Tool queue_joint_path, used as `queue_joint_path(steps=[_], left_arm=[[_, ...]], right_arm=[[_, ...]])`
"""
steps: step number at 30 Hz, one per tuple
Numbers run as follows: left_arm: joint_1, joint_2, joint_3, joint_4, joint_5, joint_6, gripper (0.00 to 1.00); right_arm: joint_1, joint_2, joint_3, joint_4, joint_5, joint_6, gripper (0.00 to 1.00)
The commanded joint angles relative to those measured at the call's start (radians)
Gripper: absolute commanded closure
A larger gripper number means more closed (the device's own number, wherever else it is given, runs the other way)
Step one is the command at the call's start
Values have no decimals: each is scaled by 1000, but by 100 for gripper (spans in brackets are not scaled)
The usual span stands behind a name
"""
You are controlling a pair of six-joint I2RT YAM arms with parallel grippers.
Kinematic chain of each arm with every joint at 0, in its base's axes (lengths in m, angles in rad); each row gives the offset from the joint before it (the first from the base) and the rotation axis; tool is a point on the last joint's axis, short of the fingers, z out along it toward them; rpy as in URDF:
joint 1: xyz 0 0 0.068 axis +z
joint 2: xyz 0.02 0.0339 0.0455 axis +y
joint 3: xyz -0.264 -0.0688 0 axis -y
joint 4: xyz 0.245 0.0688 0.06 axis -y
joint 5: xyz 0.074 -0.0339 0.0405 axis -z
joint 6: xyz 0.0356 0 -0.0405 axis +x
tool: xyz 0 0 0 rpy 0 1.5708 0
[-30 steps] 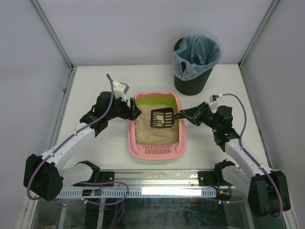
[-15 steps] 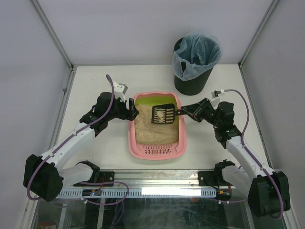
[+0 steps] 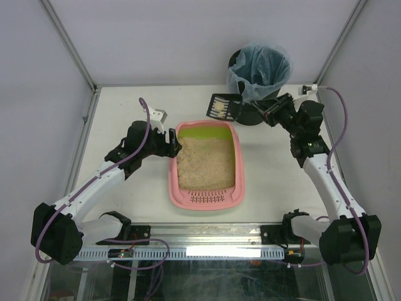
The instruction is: Clean the litter box
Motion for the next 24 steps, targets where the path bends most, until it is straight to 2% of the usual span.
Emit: queue_joint_path(steps=[1, 5, 10, 14, 20, 24], left_arm=[[3, -4, 48, 1, -17, 26, 26], [3, -1, 47, 0, -24, 23, 26], [3, 4, 49, -2, -23, 24, 27], [4, 8, 49, -6, -20, 25, 27], [5, 26, 56, -11, -20, 28, 27], [5, 41, 59, -12, -11, 28, 27]], right_arm=[[-47, 43, 166, 2, 111, 38, 100], [-105, 86, 250, 5, 182, 67, 100], [-169, 147, 323, 8, 329, 37, 100], [-218, 211, 367, 40, 380, -2, 100], [-225, 357, 507, 63, 336, -310, 100], [-225, 408, 511, 210, 242, -487, 100]])
